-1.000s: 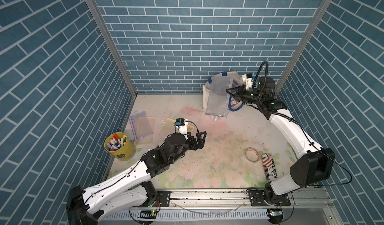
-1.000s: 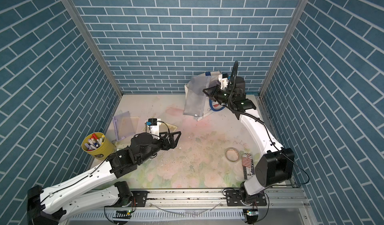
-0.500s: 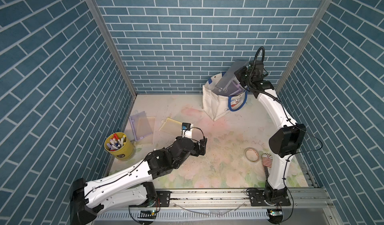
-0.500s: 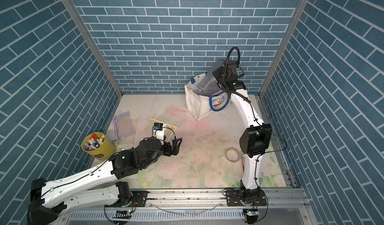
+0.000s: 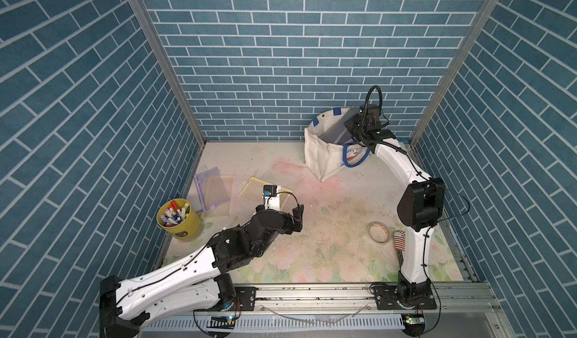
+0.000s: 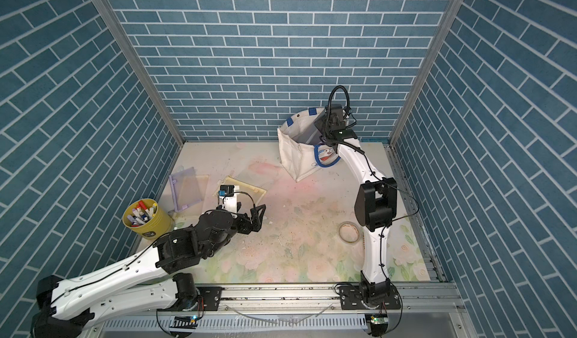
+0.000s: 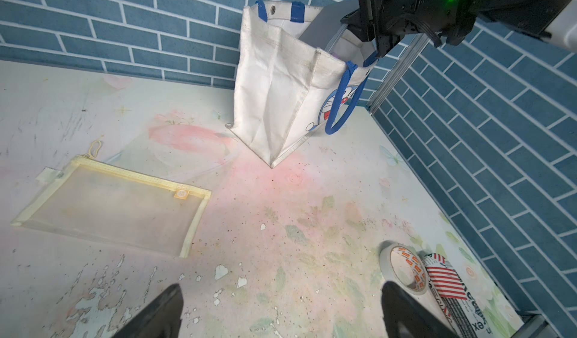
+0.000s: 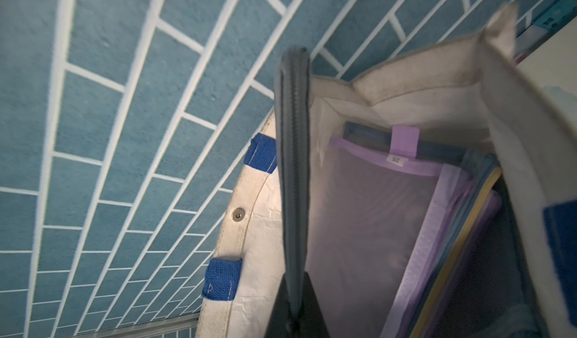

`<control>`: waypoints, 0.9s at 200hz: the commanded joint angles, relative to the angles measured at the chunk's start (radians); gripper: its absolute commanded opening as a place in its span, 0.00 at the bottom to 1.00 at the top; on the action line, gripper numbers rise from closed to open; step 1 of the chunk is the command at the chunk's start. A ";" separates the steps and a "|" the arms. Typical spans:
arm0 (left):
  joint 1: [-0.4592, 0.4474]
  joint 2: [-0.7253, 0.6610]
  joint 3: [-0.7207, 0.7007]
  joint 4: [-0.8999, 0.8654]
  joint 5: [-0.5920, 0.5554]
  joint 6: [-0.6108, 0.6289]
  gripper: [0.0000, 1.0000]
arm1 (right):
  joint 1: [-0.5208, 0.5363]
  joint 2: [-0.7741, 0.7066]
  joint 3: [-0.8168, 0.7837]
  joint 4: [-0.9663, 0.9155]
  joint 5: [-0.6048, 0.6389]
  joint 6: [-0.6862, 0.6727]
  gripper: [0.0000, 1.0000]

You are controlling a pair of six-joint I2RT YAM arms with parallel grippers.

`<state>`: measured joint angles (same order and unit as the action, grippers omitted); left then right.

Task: Put the pencil pouch into the canvas bag
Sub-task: Place the pencil pouch in the canvas bag.

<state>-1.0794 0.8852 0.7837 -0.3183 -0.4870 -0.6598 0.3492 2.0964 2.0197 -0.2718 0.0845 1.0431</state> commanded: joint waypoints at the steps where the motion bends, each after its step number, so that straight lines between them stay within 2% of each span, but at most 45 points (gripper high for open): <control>1: 0.001 0.043 0.041 -0.071 -0.012 -0.001 0.99 | 0.024 0.008 -0.004 -0.004 0.030 0.026 0.00; 40: 0.002 0.076 0.026 -0.003 0.002 -0.034 0.99 | 0.031 -0.007 -0.008 -0.055 0.026 0.066 0.00; 72: 0.002 0.125 0.043 0.007 0.011 -0.049 0.99 | 0.030 -0.046 -0.026 -0.088 0.033 0.035 0.14; 88: 0.002 0.140 0.050 0.014 0.010 -0.048 0.99 | 0.024 -0.054 -0.018 -0.119 0.025 0.016 0.31; 125: 0.001 0.168 0.075 0.012 -0.005 -0.029 0.99 | 0.011 -0.065 0.018 -0.193 -0.013 -0.035 0.76; 137: 0.004 0.168 0.071 0.033 -0.002 -0.027 0.99 | 0.011 -0.074 0.021 -0.204 -0.022 -0.049 0.98; 180: 0.026 0.236 0.119 -0.028 0.037 -0.070 0.99 | 0.013 -0.137 -0.002 -0.247 -0.054 -0.099 0.99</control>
<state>-1.0729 1.0840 0.8627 -0.3023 -0.4713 -0.7040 0.3637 2.0445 2.0190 -0.4564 0.0551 0.9932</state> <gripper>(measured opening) 0.994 0.989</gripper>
